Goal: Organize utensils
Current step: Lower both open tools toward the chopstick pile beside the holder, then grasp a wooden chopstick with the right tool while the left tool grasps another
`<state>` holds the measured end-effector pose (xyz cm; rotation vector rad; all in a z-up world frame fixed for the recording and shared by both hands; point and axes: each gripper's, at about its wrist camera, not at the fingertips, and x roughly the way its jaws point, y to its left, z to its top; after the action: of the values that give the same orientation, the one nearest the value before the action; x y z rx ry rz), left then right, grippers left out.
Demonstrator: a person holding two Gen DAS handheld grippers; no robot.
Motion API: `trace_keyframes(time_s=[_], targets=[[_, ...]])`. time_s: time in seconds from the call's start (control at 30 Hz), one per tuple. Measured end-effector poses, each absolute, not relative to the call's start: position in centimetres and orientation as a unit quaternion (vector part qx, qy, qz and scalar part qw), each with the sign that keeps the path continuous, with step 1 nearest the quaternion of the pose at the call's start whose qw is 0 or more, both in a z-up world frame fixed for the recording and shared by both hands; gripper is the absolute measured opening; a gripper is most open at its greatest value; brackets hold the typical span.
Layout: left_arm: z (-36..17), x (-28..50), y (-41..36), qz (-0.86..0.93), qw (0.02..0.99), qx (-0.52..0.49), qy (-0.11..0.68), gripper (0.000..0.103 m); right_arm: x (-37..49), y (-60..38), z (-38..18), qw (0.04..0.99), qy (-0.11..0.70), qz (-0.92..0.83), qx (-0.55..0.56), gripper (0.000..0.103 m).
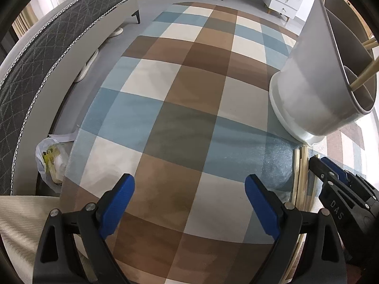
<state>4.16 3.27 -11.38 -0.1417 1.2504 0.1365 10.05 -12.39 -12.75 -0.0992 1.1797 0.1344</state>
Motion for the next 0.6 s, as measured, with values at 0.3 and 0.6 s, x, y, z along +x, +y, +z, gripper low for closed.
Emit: trace_keyframes(time_s=[0.3,0.6], targets=[[-11.6,3.8,1.3,-0.006,0.8,-0.085,0.594,0.091,9.1,-16.7,-11.1,0.841,0.535,0.056,0.057,0.006],[-12.0,3.3,-2.3,-0.037,0.796,-0.055,0.602,0.091,6.7,-22.9,-7.5,0.862,0.467,0.055,0.191,0.006]])
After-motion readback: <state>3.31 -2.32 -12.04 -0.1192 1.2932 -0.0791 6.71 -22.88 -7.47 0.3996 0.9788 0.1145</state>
